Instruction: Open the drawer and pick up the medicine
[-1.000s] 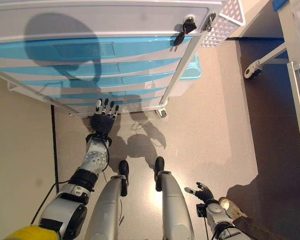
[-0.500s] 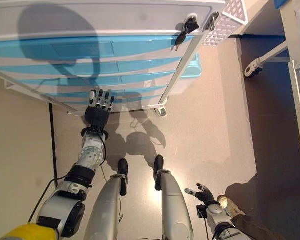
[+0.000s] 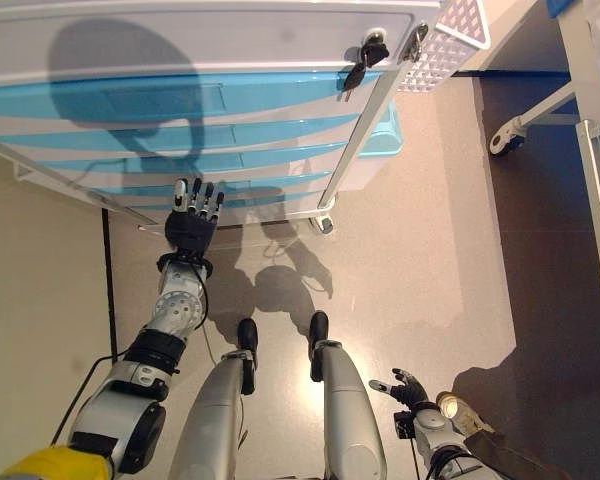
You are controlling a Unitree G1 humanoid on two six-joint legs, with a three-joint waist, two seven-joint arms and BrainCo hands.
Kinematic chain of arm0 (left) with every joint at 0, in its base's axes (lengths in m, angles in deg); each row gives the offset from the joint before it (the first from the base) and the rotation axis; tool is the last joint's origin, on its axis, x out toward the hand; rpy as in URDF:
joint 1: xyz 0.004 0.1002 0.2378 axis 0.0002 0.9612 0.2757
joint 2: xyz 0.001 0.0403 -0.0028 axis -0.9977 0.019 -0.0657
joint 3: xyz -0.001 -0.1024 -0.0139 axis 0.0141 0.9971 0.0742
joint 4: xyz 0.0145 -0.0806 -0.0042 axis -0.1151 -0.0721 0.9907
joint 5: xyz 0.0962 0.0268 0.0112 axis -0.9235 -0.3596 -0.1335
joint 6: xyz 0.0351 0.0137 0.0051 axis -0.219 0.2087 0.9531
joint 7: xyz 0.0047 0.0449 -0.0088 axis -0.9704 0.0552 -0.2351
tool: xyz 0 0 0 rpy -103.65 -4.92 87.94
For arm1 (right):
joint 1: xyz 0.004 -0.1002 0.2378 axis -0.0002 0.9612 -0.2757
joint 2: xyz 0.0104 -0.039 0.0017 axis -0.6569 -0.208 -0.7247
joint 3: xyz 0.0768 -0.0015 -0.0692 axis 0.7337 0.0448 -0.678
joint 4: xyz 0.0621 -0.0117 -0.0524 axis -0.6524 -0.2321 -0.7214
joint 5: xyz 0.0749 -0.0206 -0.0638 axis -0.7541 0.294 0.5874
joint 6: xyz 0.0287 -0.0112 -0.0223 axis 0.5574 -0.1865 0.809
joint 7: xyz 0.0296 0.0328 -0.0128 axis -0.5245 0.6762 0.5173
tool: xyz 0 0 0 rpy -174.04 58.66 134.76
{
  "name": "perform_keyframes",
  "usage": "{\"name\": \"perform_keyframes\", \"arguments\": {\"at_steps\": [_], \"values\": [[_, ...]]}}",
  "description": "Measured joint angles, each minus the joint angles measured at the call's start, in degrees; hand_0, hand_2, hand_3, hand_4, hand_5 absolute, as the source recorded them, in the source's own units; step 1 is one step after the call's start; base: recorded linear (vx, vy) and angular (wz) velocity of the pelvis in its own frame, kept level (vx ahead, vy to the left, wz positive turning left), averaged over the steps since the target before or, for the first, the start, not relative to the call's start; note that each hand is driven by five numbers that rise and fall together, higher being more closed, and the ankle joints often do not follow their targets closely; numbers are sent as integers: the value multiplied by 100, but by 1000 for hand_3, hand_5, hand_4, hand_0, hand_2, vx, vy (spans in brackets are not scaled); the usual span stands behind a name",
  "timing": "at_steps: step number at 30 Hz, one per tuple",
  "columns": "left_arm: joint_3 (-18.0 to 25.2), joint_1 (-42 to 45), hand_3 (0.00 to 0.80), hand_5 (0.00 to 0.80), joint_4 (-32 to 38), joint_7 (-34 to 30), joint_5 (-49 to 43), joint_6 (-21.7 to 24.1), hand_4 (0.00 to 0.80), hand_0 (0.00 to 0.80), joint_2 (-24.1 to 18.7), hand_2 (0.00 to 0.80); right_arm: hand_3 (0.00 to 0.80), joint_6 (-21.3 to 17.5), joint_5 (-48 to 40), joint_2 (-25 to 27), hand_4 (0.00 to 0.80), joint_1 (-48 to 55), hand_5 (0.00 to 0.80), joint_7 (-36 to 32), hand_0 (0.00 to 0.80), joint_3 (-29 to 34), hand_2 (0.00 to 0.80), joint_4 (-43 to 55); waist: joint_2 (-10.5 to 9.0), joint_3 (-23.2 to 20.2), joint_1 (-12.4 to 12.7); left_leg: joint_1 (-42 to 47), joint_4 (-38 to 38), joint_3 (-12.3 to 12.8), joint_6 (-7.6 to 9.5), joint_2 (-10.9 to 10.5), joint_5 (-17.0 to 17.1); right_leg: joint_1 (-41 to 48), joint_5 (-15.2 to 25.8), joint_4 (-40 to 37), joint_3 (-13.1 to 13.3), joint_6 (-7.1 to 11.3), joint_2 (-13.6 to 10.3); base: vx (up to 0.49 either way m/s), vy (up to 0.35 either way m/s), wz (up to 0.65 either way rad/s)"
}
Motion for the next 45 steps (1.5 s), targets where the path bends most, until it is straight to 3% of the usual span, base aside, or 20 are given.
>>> {"name": "perform_keyframes", "arguments": {"at_steps": [28,45], "values": [[-73,-59,0,0,243,259,113,-35,0,0,-458,0,0,13,241,191,0,-18,0,-51,0,-18,0,-66,41,116,28,462,-438,292,71,-10,250,323,306,-374,188,38,2,2,9,-4],[-75,-62,0,0,239,412,278,-58,0,0,-499,0,0,16,245,192,0,-22,0,-50,0,-18,0,-66,42,116,19,613,-582,306,74,-19,260,462,342,-514,198,57,4,0,0,0]]}}
